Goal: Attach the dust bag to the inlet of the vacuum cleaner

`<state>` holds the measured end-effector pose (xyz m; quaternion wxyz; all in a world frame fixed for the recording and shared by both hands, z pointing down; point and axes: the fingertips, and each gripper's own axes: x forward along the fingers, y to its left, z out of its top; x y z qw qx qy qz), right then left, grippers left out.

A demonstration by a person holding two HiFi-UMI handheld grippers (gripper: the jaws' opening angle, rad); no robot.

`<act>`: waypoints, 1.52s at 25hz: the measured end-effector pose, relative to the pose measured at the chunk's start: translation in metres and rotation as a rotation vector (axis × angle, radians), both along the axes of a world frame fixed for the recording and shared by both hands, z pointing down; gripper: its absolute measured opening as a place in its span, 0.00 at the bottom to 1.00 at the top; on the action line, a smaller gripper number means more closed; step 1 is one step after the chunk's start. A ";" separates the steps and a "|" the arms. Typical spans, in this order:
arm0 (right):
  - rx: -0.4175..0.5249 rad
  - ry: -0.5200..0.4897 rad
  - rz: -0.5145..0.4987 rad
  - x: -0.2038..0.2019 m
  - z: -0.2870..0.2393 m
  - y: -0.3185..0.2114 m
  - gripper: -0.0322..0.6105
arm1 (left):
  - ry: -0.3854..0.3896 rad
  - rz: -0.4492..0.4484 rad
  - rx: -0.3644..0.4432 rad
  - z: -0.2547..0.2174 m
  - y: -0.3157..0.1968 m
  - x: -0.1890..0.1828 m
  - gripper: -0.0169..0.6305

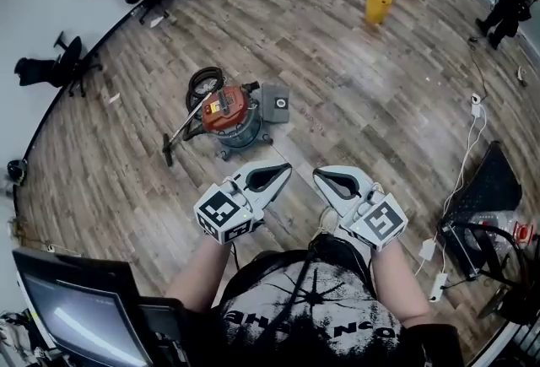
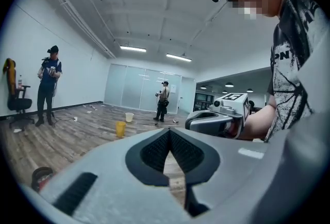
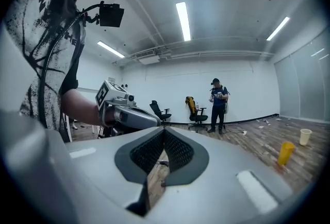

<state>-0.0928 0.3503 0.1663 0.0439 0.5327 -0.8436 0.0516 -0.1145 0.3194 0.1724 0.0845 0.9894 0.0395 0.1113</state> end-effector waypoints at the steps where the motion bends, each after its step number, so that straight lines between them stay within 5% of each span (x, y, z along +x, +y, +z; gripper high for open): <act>1: 0.003 -0.002 -0.005 0.015 0.000 -0.002 0.06 | 0.006 -0.001 0.003 -0.003 -0.002 0.017 0.03; 8: 0.009 -0.017 -0.017 0.101 0.000 -0.008 0.06 | 0.018 0.009 0.013 -0.015 -0.002 0.111 0.03; 19: -0.013 -0.014 -0.067 0.131 0.018 -0.048 0.06 | 0.012 -0.032 -0.003 0.012 -0.041 0.149 0.03; 30: -0.109 0.005 -0.165 0.159 0.029 -0.209 0.06 | 0.008 -0.143 -0.040 0.023 -0.203 0.178 0.03; 38: -0.285 0.084 -0.220 0.173 0.051 -0.340 0.06 | 0.015 -0.242 -0.079 0.030 -0.328 0.184 0.03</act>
